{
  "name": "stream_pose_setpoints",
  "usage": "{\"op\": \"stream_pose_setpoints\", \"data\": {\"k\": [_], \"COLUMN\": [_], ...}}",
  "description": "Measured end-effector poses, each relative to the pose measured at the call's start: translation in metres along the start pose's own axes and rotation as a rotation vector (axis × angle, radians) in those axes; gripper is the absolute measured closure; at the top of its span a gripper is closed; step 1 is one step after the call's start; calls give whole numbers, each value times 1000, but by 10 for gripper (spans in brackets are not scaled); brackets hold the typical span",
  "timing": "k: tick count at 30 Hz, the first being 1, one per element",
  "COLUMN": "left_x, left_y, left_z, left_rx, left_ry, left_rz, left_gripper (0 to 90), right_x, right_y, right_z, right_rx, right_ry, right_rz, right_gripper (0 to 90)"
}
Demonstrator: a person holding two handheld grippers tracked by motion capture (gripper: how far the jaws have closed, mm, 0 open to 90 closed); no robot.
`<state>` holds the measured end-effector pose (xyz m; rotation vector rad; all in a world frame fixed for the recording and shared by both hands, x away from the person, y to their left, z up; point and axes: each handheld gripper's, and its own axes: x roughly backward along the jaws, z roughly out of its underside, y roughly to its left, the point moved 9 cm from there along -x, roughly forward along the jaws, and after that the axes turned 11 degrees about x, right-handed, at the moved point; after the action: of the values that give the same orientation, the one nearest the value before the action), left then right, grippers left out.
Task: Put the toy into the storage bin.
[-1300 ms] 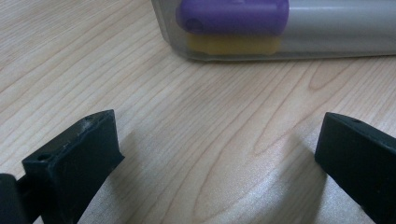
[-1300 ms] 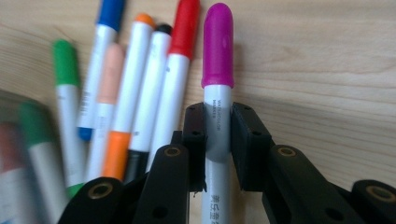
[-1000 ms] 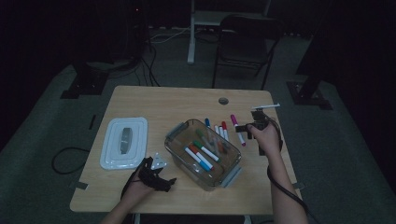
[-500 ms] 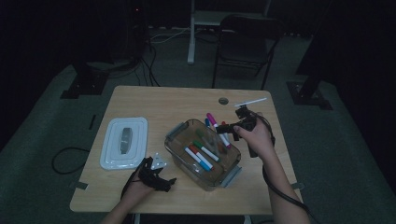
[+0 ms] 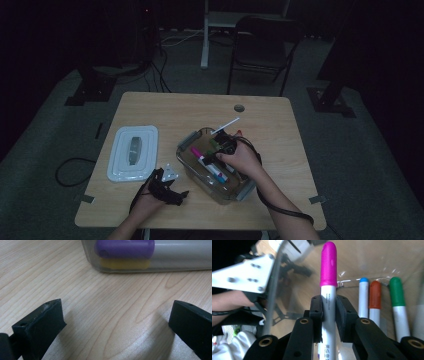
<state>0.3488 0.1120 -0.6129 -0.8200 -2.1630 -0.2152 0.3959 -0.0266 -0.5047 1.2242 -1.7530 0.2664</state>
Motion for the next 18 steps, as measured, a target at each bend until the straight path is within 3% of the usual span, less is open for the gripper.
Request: {"op": "stream_pose_setpoints", "data": {"k": [5, 13, 15, 18], "left_x": [0, 0, 0, 0], "left_y": [0, 0, 0, 0], "left_z": [0, 0, 0, 0], "left_rx": [0, 1, 0, 1], "left_ry": [-1, -2, -2, -2], "left_rz": [0, -1, -1, -1], "left_gripper": [5, 5, 5, 5], "right_x": [-24, -48, -49, -50], "right_y": [0, -1, -2, 1], "right_z": [7, 18, 18, 19], "right_rx": [-11, -15, -13, -36], "right_ry": [85, 195, 201, 208], "right_rz": [-3, 22, 35, 2], "right_gripper": [766, 765, 765, 729]}}
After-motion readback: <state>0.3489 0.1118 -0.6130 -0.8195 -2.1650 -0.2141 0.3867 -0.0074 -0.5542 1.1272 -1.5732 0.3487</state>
